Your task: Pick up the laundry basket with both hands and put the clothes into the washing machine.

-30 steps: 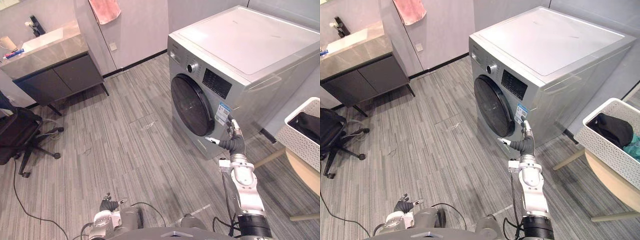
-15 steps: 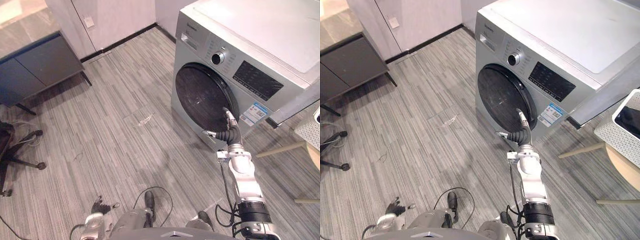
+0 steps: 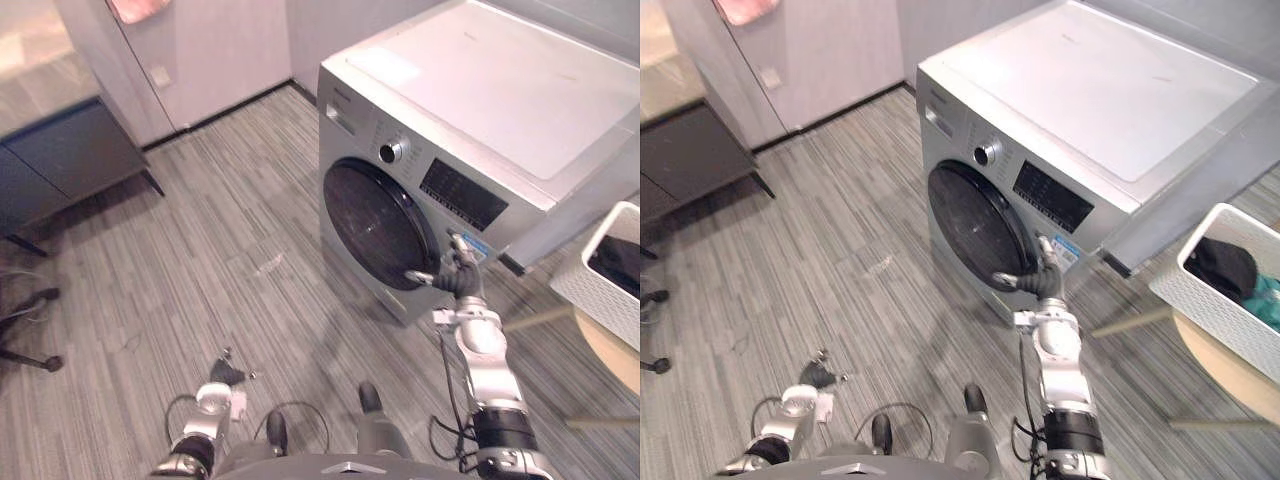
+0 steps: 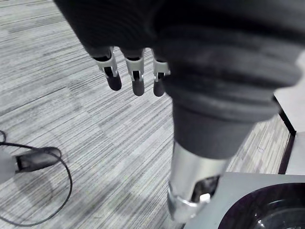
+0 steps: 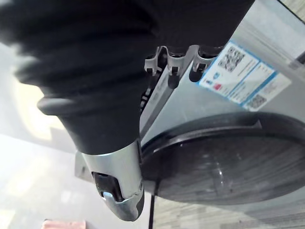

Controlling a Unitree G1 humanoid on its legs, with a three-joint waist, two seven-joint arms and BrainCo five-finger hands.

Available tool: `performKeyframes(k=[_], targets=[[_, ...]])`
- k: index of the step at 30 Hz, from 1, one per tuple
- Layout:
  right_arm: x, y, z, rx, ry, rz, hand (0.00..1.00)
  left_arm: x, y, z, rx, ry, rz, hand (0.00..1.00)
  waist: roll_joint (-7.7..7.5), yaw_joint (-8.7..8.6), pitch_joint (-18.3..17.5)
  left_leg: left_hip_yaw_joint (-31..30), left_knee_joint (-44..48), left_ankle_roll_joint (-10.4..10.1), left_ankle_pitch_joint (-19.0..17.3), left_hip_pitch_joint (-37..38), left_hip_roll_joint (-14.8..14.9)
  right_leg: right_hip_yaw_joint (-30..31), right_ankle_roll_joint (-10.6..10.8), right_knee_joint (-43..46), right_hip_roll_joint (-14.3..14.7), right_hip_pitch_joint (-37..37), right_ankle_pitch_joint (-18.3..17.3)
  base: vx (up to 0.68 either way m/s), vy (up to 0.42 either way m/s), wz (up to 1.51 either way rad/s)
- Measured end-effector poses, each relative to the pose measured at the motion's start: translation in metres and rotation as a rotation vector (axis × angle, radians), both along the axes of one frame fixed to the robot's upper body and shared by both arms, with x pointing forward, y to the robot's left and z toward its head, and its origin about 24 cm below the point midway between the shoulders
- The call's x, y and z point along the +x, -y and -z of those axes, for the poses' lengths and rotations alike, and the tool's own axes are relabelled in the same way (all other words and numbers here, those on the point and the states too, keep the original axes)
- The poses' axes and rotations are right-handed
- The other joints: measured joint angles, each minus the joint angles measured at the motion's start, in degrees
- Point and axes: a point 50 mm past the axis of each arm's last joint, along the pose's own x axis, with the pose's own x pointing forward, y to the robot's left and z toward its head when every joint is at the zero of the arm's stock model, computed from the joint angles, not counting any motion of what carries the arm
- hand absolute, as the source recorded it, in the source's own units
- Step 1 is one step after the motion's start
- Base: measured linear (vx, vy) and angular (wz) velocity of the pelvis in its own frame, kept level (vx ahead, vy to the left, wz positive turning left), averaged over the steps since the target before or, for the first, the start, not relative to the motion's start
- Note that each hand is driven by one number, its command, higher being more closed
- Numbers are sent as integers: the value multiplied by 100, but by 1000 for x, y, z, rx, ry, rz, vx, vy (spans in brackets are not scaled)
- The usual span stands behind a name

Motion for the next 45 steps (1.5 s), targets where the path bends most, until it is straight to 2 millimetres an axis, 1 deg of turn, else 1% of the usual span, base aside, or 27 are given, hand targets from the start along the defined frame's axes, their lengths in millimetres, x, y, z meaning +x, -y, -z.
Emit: performKeyframes(k=[1, 3, 6, 7, 10, 13, 15, 17, 19, 20, 22, 26, 29, 30, 33, 35, 36, 37, 38, 40, 44, 45], targets=[[-3, 3, 1, -14, -12, 6, 0, -9, -2, 3, 2, -22, -12, 0, 10, 14, -7, -93, -42, -59, 58, 21, 99, -113, -51, -71, 92, 78, 32, -5, -191, 19], [-6, 7, 3, -32, -24, 22, 0, -18, -7, 7, 0, -47, -48, 0, 17, 15, -19, -179, -48, -89, 82, 26, 196, -250, -106, -138, 163, 171, 51, -6, -129, 25], [-9, 13, 3, -47, -30, 45, 0, -40, -14, 15, -5, -114, -88, 0, 25, 37, -29, -308, -74, -136, 111, 27, 240, -414, -170, -279, 172, 325, 134, 9, -52, 24], [-9, 13, 3, -47, -29, 46, 0, -45, -16, 17, -4, -132, -95, 0, 21, 65, -35, -352, -109, -134, 147, 20, 240, -502, -161, -348, 143, 358, 207, 23, 0, 28], [-9, 14, 7, -41, -42, 49, 0, -46, -19, 17, 3, -135, -96, 0, 25, 86, -38, -546, -237, -132, 257, 19, 192, -684, -176, -534, 79, 504, 282, 4, 12, 36], [-8, 14, 6, -39, -38, 53, 0, -44, -23, 15, 11, -125, -89, 0, 24, 107, -29, -717, -248, -126, 322, -119, 140, -850, -175, -616, 5, 502, 316, -8, 14, 29], [-5, 17, 10, -28, -57, 68, 0, -39, -22, 14, 14, -110, -75, 0, 41, 103, -5, -776, -248, -132, 353, -193, 112, -931, -171, -627, -5, 483, 321, -32, 17, 25], [-1, 22, 11, -16, -63, 98, 0, -34, -20, 12, 15, -92, -55, 0, 63, 106, 103, -822, -256, -113, 373, -214, 93, -972, -166, -632, -25, 486, 331, -42, 4, 14], [6, 26, 8, 1, -47, 135, 0, -27, -20, 8, 20, -65, -41, 0, 81, 96, 275, -838, -296, -120, 410, -270, 85, -975, -153, -674, -30, 434, 384, -67, 8, 4], [8, 27, 7, 2, -45, 138, 0, -26, -19, 7, 21, -59, -36, 0, 87, 98, 290, -837, -327, -140, 428, -309, 84, -973, -159, -678, -30, 381, 403, -83, 1, 0], [17, 34, 0, 26, -21, 170, 0, -19, -17, 5, 22, -37, -17, 0, 144, 94, 469, -828, -430, -146, 524, -395, 83, -943, -161, -687, -30, 241, 465, -57, -7, -1], [25, 43, -7, 46, -3, 213, 0, -18, -16, 5, 19, -34, -13, 0, 205, 95, 630, -710, -442, -112, 556, -424, 87, -816, -165, -671, -16, 129, 490, -18, -6, -13], [26, 52, -14, 58, 16, 239, 0, -12, -15, 2, 10, -9, -22, 0, 273, 65, 789, -687, -439, -107, 560, -488, 83, -801, -160, -673, -16, 54, 506, 4, -4, -7], [28, 55, -15, 89, 25, 254, 0, -11, -15, 1, 5, -5, -29, 0, 282, 52, 851, -677, -440, -107, 560, -498, 85, -794, -160, -673, -12, 38, 507, 3, -8, -4], [30, 58, -15, 114, 19, 260, 0, -11, -15, 1, 0, -3, -36, 0, 279, 65, 869, -633, -446, -107, 560, -615, 86, -762, -164, -670, -7, -115, 519, 14, -9, -7], [36, 60, -18, 125, 19, 264, 0, -9, -15, 1, -3, 1, -35, 0, 302, 64, 981, -606, -442, -101, 564, -627, 78, -735, -158, -673, -13, -139, 565, 18, -3, -8], [42, 62, -22, 136, 26, 266, 0, -8, -15, 0, -9, 8, -43, 0, 312, 66, 1073, -601, -447, -94, 569, -629, 68, -661, -154, -672, -12, -159, 571, -4, 4, -9], [48, 64, -32, 134, 48, 263, 0, -7, -15, -1, -14, 17, -54, 0, 323, 79, 1133, -598, -444, -84, 576, -707, 55, -632, -149, -664, -16, -256, 592, -13, 2, -10], [52, 65, -37, 131, 56, 261, 0, -7, -15, -1, -18, 21, -64, 0, 328, 79, 1141, -598, -450, -77, 592, -772, 42, -622, -148, -661, -20, -331, 613, -13, 3, -7], [66, 71, -61, 125, 101, 261, 0, 1, -14, -6, -29, 57, -77, 0, 384, 89, 1371, -605, -465, -63, 665, -911, 7, -586, -142, -669, -40, -473, 684, -17, 3, 0], [85, 68, -76, 152, 106, 258, 0, 4, -14, -8, -51, 76, -101, 0, 454, 100, 1596, -632, -566, -40, 766, -946, -19, -580, -120, -691, -77, -533, 743, -43, -1, 4], [91, 66, -83, 163, 119, 251, 0, 5, -12, -8, -57, 78, -98, 0, 489, 125, 1616, -654, -566, -41, 784, -984, -30, -591, -112, -737, -90, -539, 783, -29, 5, 6]])
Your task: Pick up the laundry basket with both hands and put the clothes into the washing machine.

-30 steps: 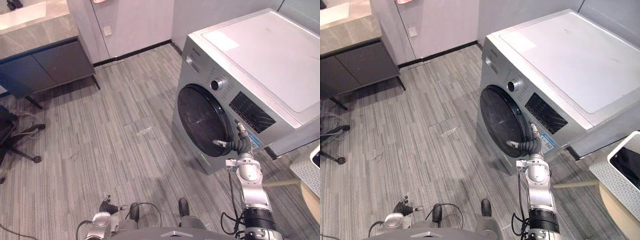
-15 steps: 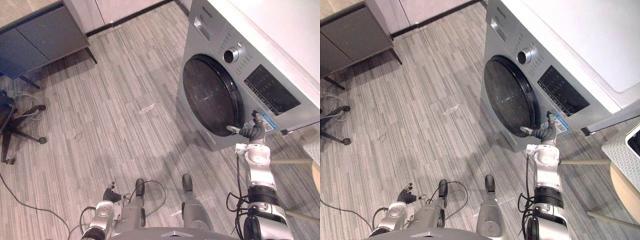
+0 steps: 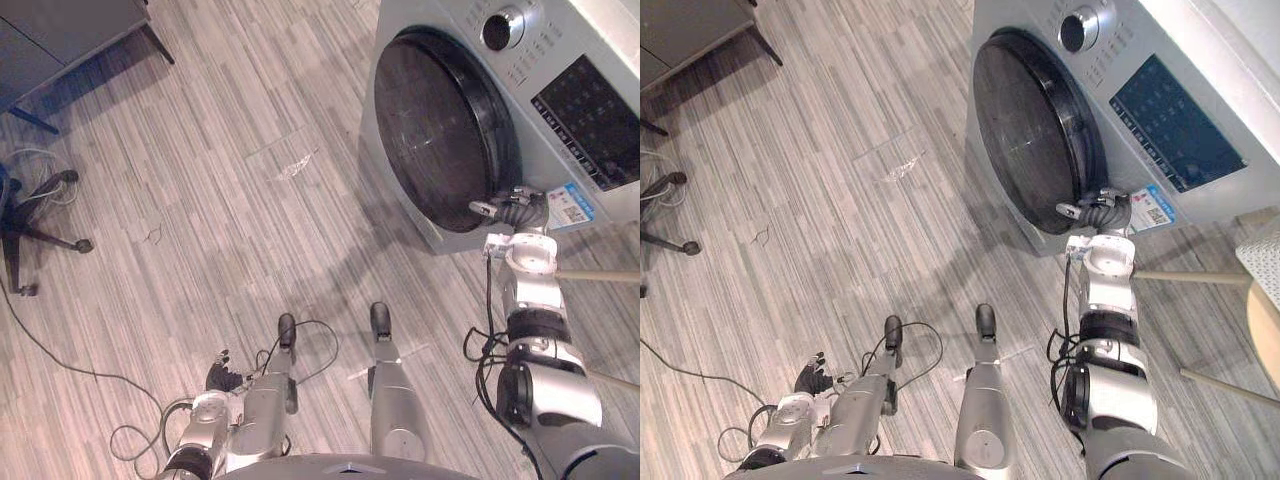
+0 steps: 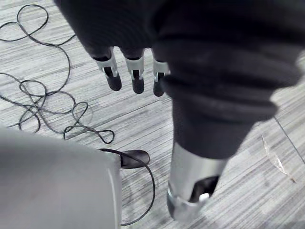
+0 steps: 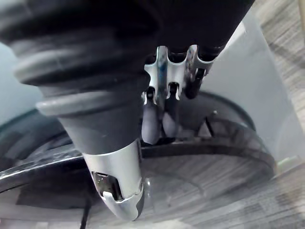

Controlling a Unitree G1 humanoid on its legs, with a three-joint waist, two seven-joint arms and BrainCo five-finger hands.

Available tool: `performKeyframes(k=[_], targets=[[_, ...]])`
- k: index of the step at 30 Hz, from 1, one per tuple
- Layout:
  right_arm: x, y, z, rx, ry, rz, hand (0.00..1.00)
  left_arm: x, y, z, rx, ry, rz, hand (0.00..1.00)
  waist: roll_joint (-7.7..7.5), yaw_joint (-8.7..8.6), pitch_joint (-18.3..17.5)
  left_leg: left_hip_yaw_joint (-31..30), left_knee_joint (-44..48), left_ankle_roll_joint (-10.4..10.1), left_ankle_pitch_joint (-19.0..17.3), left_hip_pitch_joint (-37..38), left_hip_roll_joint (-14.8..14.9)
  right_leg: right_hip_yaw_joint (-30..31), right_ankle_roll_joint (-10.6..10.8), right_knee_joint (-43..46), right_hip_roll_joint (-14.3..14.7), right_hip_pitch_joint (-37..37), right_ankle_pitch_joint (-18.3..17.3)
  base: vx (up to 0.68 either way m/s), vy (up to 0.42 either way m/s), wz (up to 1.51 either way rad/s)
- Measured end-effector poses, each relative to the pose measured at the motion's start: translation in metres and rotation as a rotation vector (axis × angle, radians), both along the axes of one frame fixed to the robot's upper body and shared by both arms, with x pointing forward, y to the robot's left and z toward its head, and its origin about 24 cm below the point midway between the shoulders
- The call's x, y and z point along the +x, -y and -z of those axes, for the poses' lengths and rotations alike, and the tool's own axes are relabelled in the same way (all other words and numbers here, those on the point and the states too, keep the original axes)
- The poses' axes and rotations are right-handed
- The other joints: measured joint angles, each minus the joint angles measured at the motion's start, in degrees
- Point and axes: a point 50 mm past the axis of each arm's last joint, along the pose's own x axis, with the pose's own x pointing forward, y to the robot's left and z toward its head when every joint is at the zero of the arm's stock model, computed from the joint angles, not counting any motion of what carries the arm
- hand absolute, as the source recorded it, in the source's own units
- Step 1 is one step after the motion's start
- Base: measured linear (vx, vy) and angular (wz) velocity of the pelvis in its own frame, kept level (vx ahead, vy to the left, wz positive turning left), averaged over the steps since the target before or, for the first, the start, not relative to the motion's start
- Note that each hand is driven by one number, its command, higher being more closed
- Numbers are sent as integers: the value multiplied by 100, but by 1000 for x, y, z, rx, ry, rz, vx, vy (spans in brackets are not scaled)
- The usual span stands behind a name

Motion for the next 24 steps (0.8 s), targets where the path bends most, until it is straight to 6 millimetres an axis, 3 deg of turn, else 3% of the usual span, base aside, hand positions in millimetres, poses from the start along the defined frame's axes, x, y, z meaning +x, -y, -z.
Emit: performKeyframes(k=[3, 8, 13, 16, 19, 24], targets=[[14, -18, -18, -14, 45, -67, 0, 6, 2, -2, -9, 15, 0, 0, 31, 101, 25, -55, 0, -10, 44, -66, 5, -39, -13, -112, 0, 5, 93, -38, -5, 6], [10, -61, -4, -70, 55, -219, 0, 6, 8, -3, -11, 20, 2, 0, 32, 128, 23, -138, -1, -15, 67, -62, 20, -118, -18, -131, 0, 60, 97, -18, -14, 7], [-20, -130, 43, -67, 17, -507, 0, 7, 13, -3, -20, 20, 2, 0, 9, 125, -20, -383, 0, -44, 60, 109, 56, -387, -31, -288, -2, 442, 88, 16, -15, 20], [-38, -157, 69, -2, -30, -625, 0, 7, 11, -3, -7, 20, 5, 0, -47, 140, -110, -414, 0, -53, 68, 109, 38, -497, -18, -329, -6, 526, 79, 11, -12, 18], [-55, -166, 96, 75, -101, -645, 0, 6, 4, -3, 6, 13, -30, 0, -215, 164, -287, -462, 0, -50, 68, 150, 10, -570, -4, -396, -37, 653, 69, 27, 8, 16], [-75, -158, 103, 67, -102, -616, 0, 16, -3, -8, 71, 37, 17, 0, -509, 134, -500, -404, -1, -53, 47, 171, 7, -537, 23, -496, -39, 693, 85, 7, -1, -3]])
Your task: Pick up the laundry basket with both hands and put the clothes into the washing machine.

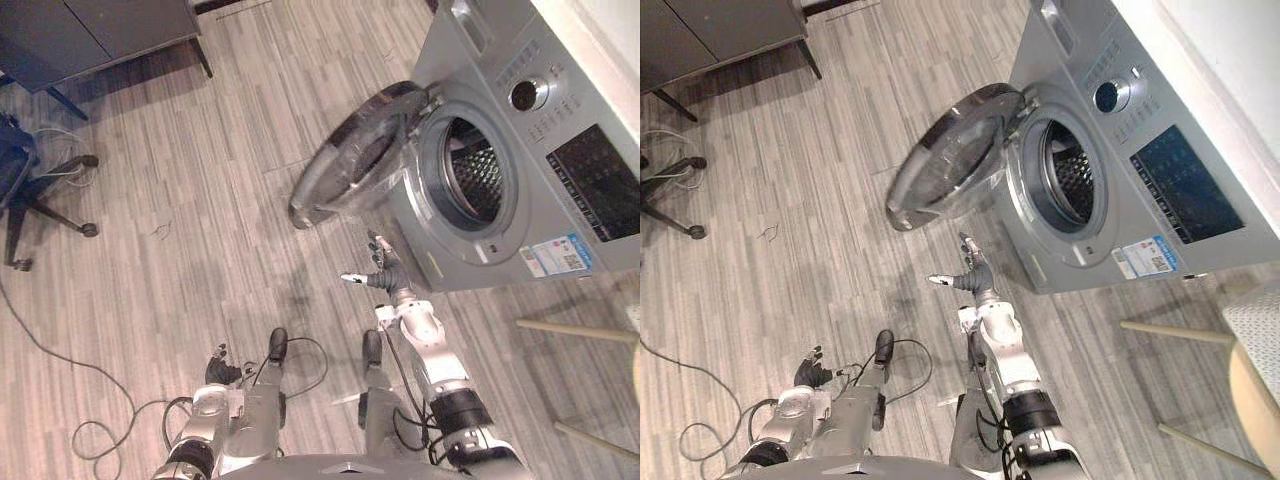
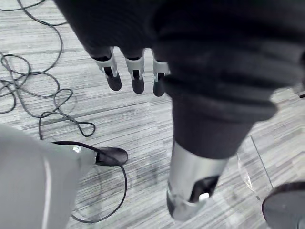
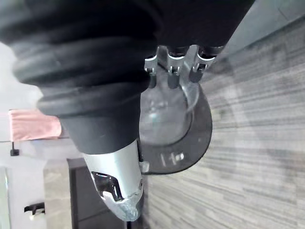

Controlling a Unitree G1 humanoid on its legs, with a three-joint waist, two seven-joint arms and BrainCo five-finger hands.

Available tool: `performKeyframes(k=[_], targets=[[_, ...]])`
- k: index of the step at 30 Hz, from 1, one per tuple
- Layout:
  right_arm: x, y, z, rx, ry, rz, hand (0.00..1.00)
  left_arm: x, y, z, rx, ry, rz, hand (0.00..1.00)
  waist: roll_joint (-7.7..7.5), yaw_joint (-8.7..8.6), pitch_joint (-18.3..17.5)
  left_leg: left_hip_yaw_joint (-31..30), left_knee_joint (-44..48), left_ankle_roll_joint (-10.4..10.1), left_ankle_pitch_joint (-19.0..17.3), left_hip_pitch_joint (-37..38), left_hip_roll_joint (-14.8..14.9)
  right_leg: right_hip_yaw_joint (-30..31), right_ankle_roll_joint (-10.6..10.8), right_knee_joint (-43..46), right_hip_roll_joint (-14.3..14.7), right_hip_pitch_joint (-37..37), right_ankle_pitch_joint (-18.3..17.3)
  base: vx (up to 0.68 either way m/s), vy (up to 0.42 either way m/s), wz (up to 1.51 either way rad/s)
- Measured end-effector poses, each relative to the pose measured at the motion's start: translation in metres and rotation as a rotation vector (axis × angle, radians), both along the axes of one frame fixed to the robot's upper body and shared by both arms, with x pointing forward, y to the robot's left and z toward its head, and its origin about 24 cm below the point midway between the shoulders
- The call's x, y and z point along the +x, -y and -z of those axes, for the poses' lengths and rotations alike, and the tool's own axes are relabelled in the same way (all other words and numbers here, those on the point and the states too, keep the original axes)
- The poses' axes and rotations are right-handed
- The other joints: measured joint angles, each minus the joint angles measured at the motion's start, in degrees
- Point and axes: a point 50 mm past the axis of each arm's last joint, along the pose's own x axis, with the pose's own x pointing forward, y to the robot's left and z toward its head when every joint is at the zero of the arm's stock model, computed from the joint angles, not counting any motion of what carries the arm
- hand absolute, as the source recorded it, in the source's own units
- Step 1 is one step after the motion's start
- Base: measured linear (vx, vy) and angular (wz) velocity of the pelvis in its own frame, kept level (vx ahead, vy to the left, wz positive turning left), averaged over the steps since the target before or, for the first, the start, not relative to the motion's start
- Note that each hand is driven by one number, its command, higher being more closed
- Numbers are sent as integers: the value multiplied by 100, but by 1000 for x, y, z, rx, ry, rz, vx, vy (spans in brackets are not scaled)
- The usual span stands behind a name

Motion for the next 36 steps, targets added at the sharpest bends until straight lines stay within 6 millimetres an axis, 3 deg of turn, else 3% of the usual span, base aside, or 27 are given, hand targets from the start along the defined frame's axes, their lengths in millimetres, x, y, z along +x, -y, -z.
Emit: performKeyframes(k=[5, 9, 14, 17, 19, 23, 27, 28, 31, 36], targets=[[-19, 22, 14, 6, -41, 86, 0, 51, 24, -38, 58, 200, 189, 0, -123, -102, -104, 300, -2, -17, -70, -28, 19, 316, 22, -128, 18, -149, 136, 2, -4, -29], [-34, 28, 28, 6, -101, 112, 0, 99, 43, -80, 91, 369, 293, 0, -239, -332, -165, 799, -5, 4, -111, -110, 29, 823, 55, -127, 38, -508, 268, 2, -3, -56], [-48, 32, 40, 23, -152, 139, 0, 151, 42, -138, 134, 553, 268, 0, -528, -646, -164, 1444, -35, 3, -217, -76, 89, 1460, 78, -128, 163, -841, 387, 11, -19, -67], [-56, 30, 47, 47, -184, 125, 0, 180, 19, -177, 167, 635, 179, 0, -785, -811, -124, 1751, -36, -54, -264, -80, 178, 1753, 69, -128, 300, -1006, 443, 8, -46, -51], [-61, 27, 52, 97, -204, 122, 0, 196, -10, -207, 188, 695, 76, 0, -952, -918, -81, 1919, -36, -99, -297, -82, 227, 1932, 68, -129, 390, -1121, 503, 16, -43, -45], [-71, 26, 58, 114, -229, 127, 0, 209, -54, -251, 185, 772, -70, 0, -1103, -1007, -2, 2119, -35, -142, -330, -113, 275, 2135, 38, -128, 477, -1254, 590, 13, -12, -27], [-75, 14, 60, 150, -235, 109, 0, 209, -104, -292, 146, 854, -237, 0, -1375, -1106, 132, 2236, -3, -188, -368, -96, 331, 2274, 29, -129, 572, -1299, 610, 15, 11, -19], [-75, 10, 56, 159, -218, 90, 0, 206, -121, -309, 160, 888, -280, 0, -1500, -1081, 182, 2341, -3, -206, -389, -120, 346, 2390, 78, -129, 605, -1376, 646, 7, 19, -24], [-74, 6, 54, 175, -196, 80, 0, 201, -141, -335, 183, 951, -334, 0, -1665, -1091, 265, 2393, -1, -210, -403, -217, 354, 2493, 95, -131, 642, -1501, 668, 6, 26, -16], [-84, 6, 60, 189, -215, 94, 0, 202, -144, -349, 172, 982, -358, 0, -1757, -1106, 305, 2360, 1, -250, -441, -282, 448, 2539, 97, -131, 707, -1499, 667, 30, 37, 4]])
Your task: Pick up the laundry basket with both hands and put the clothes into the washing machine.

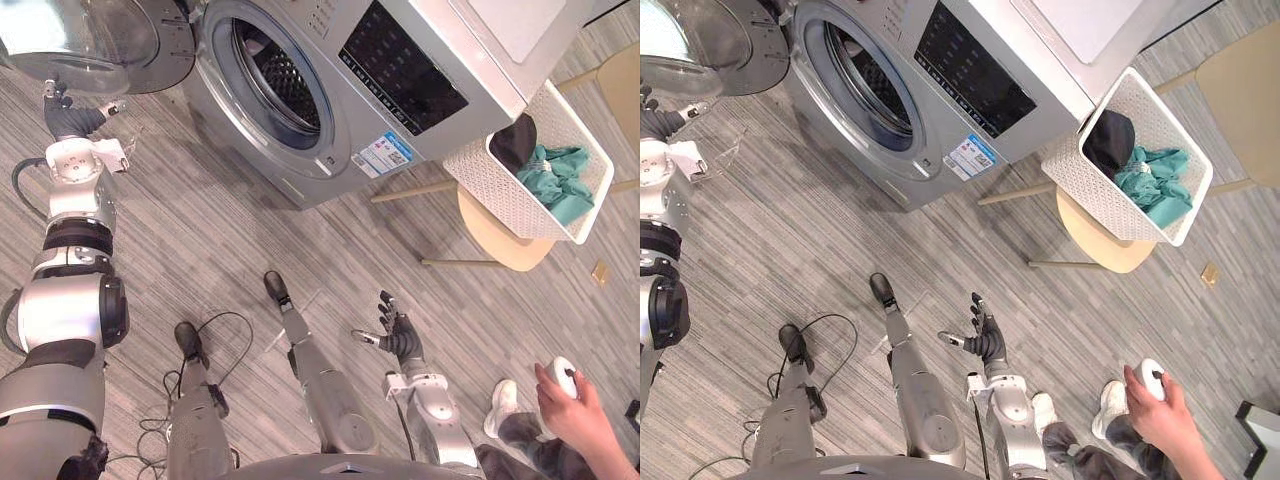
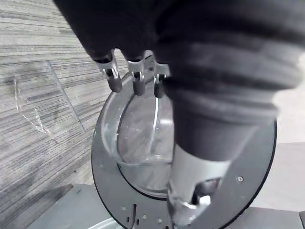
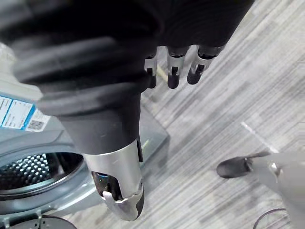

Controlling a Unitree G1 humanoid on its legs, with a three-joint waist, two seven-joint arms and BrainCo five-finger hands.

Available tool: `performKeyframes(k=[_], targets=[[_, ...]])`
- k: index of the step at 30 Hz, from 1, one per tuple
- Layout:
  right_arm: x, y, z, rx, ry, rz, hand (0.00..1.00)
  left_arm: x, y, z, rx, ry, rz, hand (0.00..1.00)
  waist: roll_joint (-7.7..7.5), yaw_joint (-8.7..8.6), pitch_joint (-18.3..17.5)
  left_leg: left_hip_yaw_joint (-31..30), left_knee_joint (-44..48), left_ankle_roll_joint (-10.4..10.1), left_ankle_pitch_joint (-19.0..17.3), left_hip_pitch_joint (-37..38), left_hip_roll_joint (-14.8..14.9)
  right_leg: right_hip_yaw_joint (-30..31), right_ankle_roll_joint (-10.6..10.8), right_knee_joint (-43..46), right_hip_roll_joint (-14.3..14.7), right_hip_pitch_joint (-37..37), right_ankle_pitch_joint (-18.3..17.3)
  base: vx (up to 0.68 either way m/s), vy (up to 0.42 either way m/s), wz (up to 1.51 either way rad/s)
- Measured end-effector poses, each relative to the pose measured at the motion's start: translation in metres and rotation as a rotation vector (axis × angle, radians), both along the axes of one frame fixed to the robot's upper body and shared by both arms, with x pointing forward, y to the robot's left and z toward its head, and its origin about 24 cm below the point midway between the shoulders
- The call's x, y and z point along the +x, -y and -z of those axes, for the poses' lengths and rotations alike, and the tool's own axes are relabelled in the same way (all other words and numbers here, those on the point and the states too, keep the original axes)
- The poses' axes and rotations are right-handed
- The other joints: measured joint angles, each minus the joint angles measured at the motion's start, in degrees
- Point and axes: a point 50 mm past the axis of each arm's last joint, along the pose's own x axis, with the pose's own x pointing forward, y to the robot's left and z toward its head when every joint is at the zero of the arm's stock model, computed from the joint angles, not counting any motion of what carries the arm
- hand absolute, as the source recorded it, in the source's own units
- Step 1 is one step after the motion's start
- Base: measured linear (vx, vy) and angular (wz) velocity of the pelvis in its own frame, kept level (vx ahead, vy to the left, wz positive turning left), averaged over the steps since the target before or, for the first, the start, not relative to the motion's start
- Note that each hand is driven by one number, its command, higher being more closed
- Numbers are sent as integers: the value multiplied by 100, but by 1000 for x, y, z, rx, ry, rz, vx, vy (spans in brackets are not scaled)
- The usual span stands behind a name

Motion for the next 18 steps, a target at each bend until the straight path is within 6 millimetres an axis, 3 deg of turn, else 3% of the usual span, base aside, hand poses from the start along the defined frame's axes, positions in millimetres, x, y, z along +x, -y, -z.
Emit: performKeyframes(k=[3, 10, 18], targets=[[-3, 0, 1, 1, -5, 3, 0, 1, 1, -8, -2, 22, -7, 0, -83, -4, 35, -44, 191, -32, -85, -102, 91, 48, 14, 1, 39, 0, 9, 36, 34, 10], [-3, -10, 2, 13, -4, -41, 0, 1, 2, -8, -2, 23, -10, 0, -105, -1, 48, -190, 461, -115, -202, -270, 269, 101, 16, 0, 145, 11, 10, 29, 14, 6], [-3, -11, 2, 35, -5, -47, 0, 2, 4, -16, 3, 49, -16, 0, -253, -3, 116, -228, 934, -130, -426, -472, 332, 182, 174, 0, 135, 22, -122, 4, 3, -1]])
